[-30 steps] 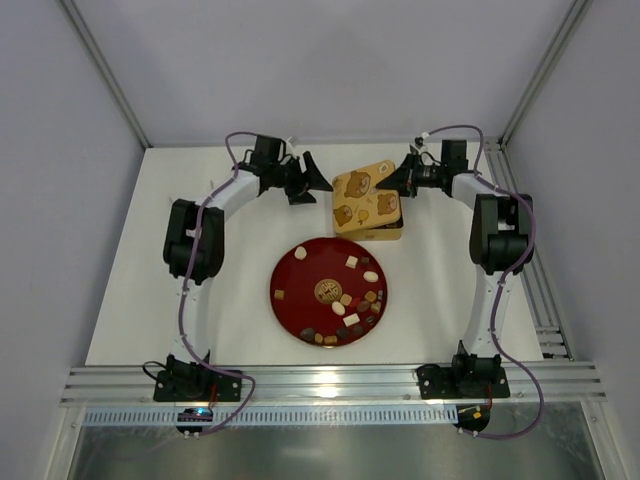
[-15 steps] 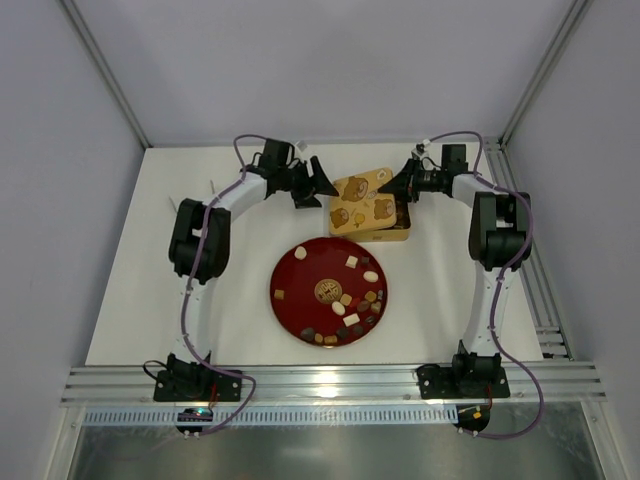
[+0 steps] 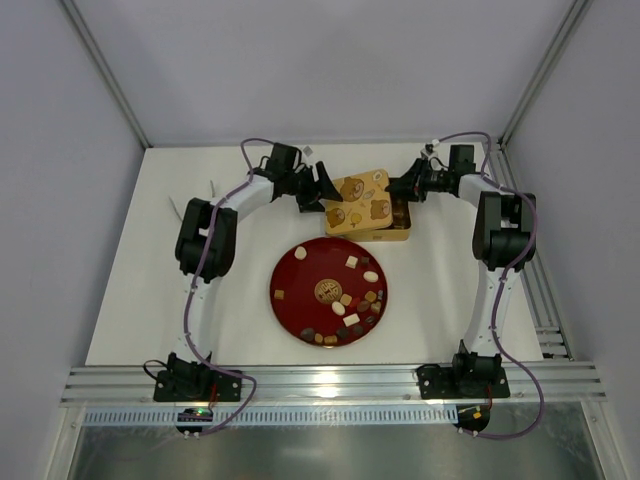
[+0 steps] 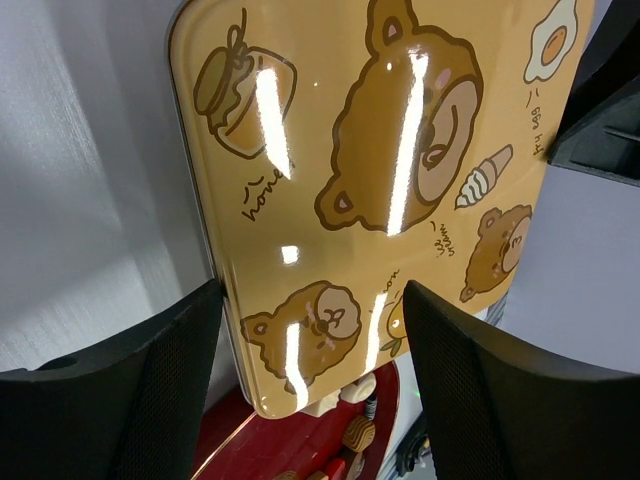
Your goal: Pack the chocolate
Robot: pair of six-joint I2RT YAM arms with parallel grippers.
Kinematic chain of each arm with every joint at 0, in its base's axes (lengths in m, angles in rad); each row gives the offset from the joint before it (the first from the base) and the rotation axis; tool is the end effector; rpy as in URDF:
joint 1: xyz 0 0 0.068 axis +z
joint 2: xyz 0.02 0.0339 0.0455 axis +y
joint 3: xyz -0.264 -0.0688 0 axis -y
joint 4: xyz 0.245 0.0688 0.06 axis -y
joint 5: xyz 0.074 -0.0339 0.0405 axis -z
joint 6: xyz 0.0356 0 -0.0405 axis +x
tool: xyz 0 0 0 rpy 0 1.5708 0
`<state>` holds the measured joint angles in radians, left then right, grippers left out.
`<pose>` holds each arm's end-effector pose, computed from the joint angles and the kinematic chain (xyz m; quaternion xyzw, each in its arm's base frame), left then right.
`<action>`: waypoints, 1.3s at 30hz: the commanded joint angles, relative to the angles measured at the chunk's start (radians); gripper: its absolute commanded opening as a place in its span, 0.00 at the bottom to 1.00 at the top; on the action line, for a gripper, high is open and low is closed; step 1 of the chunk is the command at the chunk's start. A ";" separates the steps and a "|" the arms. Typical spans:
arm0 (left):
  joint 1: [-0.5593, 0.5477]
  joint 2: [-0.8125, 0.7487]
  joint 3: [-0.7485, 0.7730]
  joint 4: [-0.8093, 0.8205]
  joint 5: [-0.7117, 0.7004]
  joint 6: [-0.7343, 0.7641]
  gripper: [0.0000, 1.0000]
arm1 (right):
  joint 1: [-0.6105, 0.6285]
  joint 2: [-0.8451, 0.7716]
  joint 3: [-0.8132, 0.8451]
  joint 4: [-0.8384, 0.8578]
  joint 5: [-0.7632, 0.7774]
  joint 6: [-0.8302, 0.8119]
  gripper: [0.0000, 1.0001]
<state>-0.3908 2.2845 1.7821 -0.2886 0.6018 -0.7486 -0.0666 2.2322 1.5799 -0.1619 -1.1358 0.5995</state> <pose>0.4630 -0.2126 0.1742 -0.0463 0.8893 -0.4266 0.1578 0.4755 0.0006 0.1561 0.0684 0.8053 0.5642 0.1688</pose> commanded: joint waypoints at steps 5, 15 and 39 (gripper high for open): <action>-0.010 0.009 0.059 0.020 -0.007 0.008 0.71 | -0.006 -0.045 0.019 -0.082 0.070 -0.082 0.31; -0.022 0.024 0.085 0.012 -0.007 0.002 0.71 | -0.007 -0.112 0.022 -0.143 0.165 -0.133 0.41; -0.048 0.046 0.135 -0.007 -0.016 -0.015 0.70 | -0.009 -0.212 0.072 -0.334 0.475 -0.247 0.47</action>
<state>-0.4297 2.3276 1.8767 -0.2977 0.5907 -0.7563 -0.0696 2.1056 1.6245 -0.4831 -0.7155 0.3782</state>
